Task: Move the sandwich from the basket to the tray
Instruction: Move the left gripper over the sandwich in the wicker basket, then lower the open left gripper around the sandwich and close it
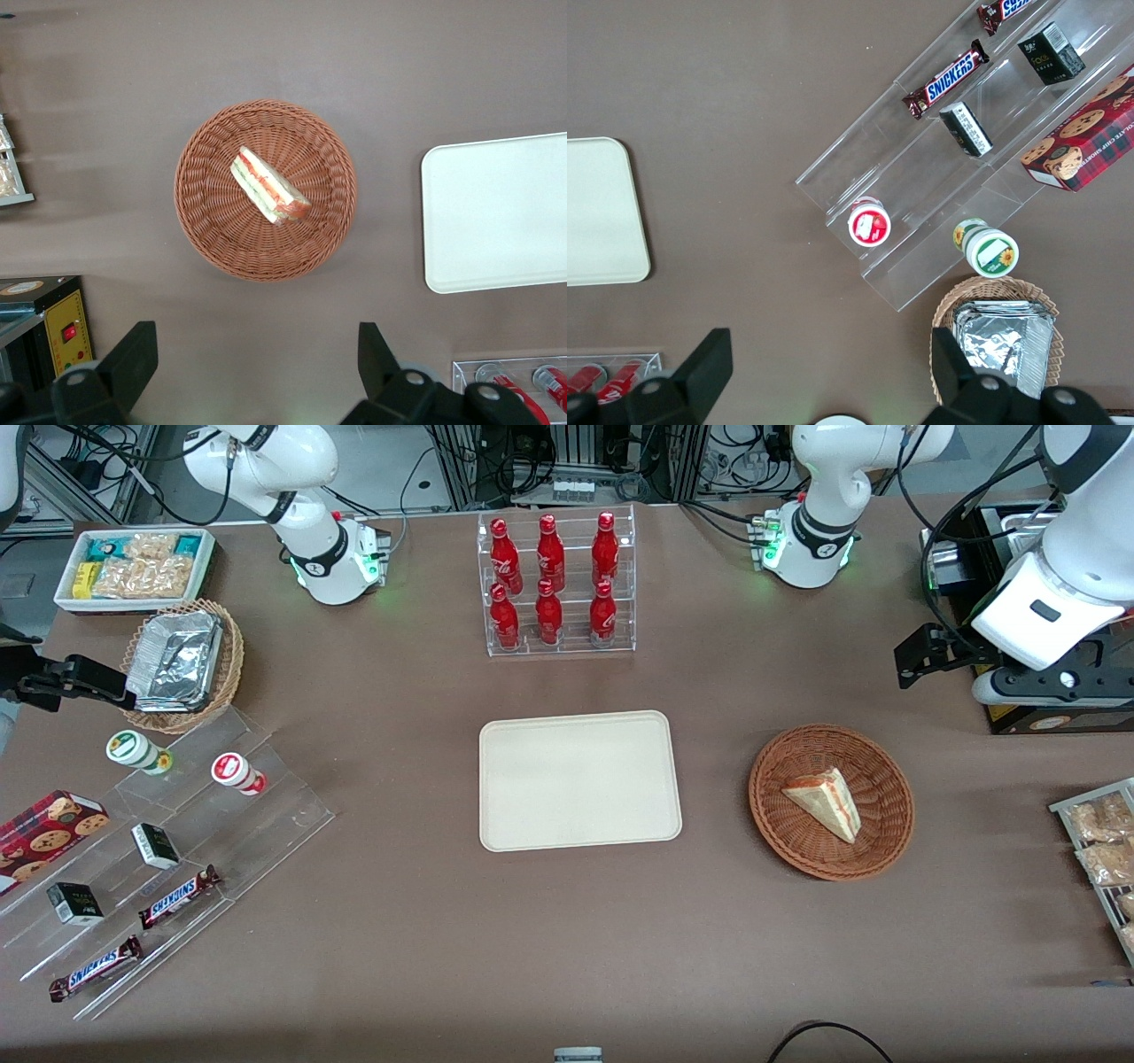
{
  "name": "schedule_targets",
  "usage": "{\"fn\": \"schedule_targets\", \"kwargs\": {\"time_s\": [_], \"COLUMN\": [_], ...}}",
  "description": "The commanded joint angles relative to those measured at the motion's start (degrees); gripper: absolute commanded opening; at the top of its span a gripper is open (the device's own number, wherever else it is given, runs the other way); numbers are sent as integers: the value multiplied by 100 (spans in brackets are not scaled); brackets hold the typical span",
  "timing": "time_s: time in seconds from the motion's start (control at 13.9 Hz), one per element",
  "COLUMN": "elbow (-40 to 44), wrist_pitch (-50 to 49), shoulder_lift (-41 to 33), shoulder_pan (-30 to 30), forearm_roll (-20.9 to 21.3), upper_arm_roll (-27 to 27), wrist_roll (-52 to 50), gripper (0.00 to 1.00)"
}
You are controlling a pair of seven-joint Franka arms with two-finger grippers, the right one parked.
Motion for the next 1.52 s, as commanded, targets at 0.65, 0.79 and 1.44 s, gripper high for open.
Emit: {"fn": "schedule_targets", "kwargs": {"time_s": [0.65,0.79,1.44], "elbow": [-1814,-2616,-4332], "wrist_pitch": [2217,3264,5524], "shoulder_lift": [444,347,477], "shoulder_pan": [22,31,48], "forearm_roll": [58,120,120], "upper_arm_roll": [26,26,26], "wrist_roll": [-1118,-2346,-4233], "gripper": [100,100,100]}}
